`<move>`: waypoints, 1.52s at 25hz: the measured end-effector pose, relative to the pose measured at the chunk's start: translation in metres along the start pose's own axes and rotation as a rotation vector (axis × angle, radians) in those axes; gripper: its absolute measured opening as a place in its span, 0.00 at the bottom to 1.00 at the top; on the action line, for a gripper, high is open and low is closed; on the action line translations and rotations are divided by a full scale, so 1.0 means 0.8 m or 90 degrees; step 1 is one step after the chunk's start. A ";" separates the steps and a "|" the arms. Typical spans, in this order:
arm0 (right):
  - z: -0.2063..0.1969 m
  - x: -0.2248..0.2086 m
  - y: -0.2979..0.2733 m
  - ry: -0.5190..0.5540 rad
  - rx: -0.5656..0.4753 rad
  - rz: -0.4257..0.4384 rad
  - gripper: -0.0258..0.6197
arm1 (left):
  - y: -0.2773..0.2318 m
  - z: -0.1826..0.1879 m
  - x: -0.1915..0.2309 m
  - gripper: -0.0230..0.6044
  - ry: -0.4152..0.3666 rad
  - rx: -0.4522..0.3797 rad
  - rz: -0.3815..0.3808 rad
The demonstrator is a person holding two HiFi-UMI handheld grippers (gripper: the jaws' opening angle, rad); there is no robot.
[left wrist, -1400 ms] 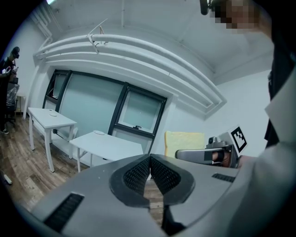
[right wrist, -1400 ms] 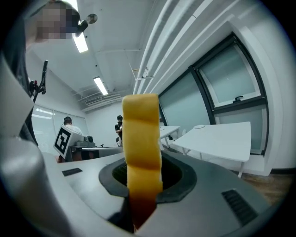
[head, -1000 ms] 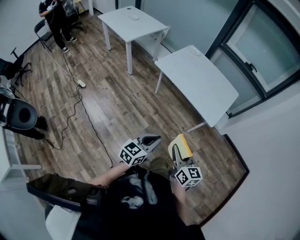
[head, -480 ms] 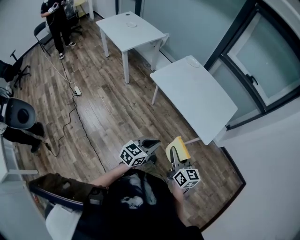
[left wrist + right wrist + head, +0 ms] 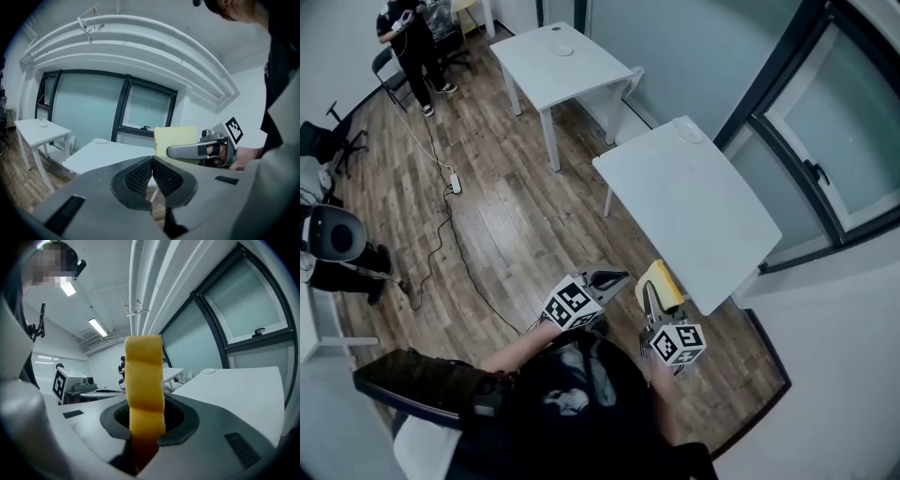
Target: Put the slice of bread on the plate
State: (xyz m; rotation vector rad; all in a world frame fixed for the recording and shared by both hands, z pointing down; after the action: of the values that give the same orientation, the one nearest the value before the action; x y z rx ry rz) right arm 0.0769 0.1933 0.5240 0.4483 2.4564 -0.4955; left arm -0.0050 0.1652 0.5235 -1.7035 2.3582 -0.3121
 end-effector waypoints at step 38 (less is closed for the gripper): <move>0.252 -0.301 -0.412 -0.009 0.094 -0.085 0.18 | -0.362 -0.044 0.451 0.04 0.096 0.088 -0.064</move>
State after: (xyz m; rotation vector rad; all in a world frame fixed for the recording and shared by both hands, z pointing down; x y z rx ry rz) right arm 0.2207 -0.2324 0.5976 0.3408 2.4560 -0.7372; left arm 0.1357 -0.2652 0.6242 -1.7931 2.2947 -0.6264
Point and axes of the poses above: the fingertips, and each gripper's own axes: y backward along the fingers, x to its left, z out of its top, the point moved 2 cm from there along y, backward along the fingers, and after that the axes turned 15 degrees about -y, right-handed, at the moved point
